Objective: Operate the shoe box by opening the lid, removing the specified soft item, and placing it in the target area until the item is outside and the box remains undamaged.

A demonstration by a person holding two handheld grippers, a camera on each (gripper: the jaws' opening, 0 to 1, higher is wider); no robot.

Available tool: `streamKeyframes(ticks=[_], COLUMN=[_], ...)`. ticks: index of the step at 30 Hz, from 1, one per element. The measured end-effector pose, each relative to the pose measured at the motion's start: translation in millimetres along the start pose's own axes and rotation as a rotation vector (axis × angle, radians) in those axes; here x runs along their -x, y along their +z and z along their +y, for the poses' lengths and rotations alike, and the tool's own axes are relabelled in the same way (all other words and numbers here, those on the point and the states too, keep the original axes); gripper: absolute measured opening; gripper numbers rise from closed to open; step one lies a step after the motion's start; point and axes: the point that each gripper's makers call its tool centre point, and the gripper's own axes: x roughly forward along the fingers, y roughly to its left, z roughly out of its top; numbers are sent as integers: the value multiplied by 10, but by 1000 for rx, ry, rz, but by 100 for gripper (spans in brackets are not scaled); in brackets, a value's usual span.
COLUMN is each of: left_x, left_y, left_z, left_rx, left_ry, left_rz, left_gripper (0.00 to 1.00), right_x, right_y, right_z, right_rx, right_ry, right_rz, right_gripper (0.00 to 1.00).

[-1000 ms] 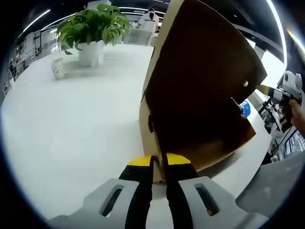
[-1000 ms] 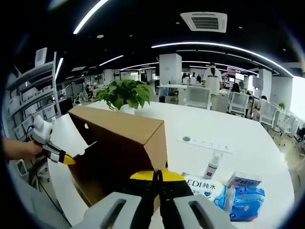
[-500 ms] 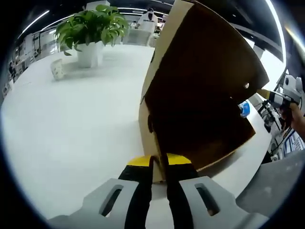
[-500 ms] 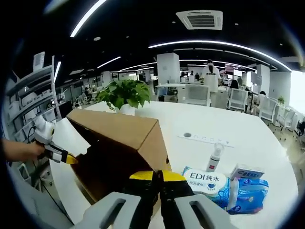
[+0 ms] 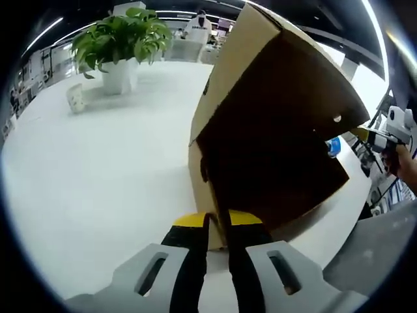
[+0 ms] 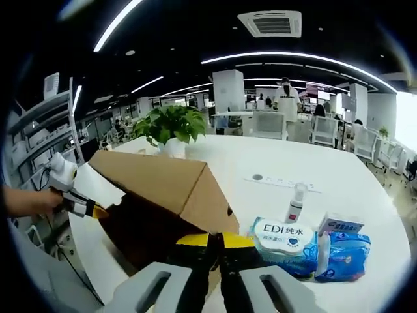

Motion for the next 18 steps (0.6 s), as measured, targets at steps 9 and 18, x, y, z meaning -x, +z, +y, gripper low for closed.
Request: streamKeyframes(ticks=[9,18], left_x=[-7,19], left_y=[21,68], left_z=[8,-36], left_rx=[-29,-83], left_ry=[-4,-17], left_rz=[3,-20], left_gripper=[9,12], right_x=[21,26], right_y=[-100,-243], right_z=[28,32], right_rx=[-5,-14], right_ry=[6,17], right_rz=[16,45], right_gripper=[0,0])
